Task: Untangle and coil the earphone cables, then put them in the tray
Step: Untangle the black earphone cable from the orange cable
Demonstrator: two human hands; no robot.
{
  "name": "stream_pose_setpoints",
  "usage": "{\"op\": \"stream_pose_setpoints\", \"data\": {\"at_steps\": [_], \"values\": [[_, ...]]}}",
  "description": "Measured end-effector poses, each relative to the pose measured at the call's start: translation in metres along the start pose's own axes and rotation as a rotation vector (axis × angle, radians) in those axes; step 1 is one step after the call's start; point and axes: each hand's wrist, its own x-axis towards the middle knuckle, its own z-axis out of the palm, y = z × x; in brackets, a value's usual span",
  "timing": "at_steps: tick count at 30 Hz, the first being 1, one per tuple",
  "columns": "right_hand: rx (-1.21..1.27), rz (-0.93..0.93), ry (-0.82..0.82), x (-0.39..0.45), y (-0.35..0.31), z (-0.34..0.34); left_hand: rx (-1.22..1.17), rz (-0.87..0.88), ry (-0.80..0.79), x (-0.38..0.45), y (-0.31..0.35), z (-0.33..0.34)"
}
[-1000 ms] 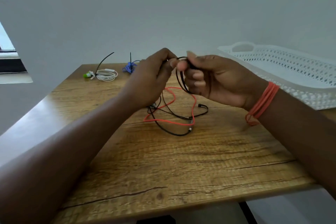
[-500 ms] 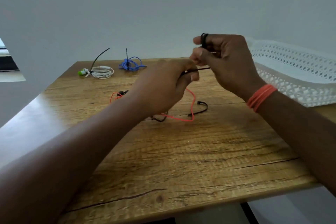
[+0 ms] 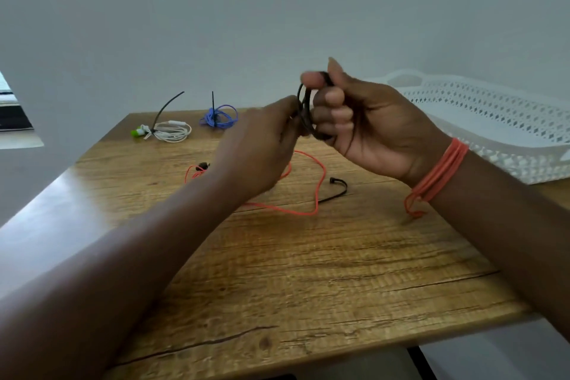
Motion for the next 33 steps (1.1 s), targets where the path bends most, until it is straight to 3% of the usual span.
{"op": "stream_pose_setpoints", "data": {"at_steps": [3, 8, 10, 13, 15, 18, 21, 27, 33], "values": [[0.077, -0.158, 0.085, 0.001, -0.001, 0.0, 0.011, -0.002, -0.148, -0.003, 0.002, 0.008], [-0.115, -0.326, 0.227, -0.002, -0.001, -0.007, 0.009, 0.014, -0.206, -0.006, 0.004, 0.01], [-0.318, -0.398, 0.332, -0.002, 0.002, -0.008, 0.018, 0.021, -0.223, -0.007, 0.006, 0.009], [-0.831, -0.556, 0.53, -0.001, 0.01, -0.009, 0.039, 0.033, -0.237, -0.007, 0.009, 0.01], [-1.1, -0.615, 0.567, 0.0, 0.013, -0.011, 0.047, 0.038, -0.235, -0.006, 0.01, 0.009], [-1.36, -0.551, 0.559, -0.001, 0.011, -0.016, 0.044, 0.054, -0.161, -0.003, 0.01, 0.002], [-1.575, -0.343, 0.46, 0.0, 0.01, -0.026, 0.076, 0.054, -0.044, 0.001, 0.007, -0.006], [-1.321, -0.016, 0.262, -0.001, 0.017, -0.018, 0.125, 0.044, 0.126, 0.007, -0.008, -0.015], [-0.688, 0.122, 0.05, -0.005, 0.009, -0.009, -0.046, -0.05, 0.211, 0.007, -0.011, -0.019]]}}
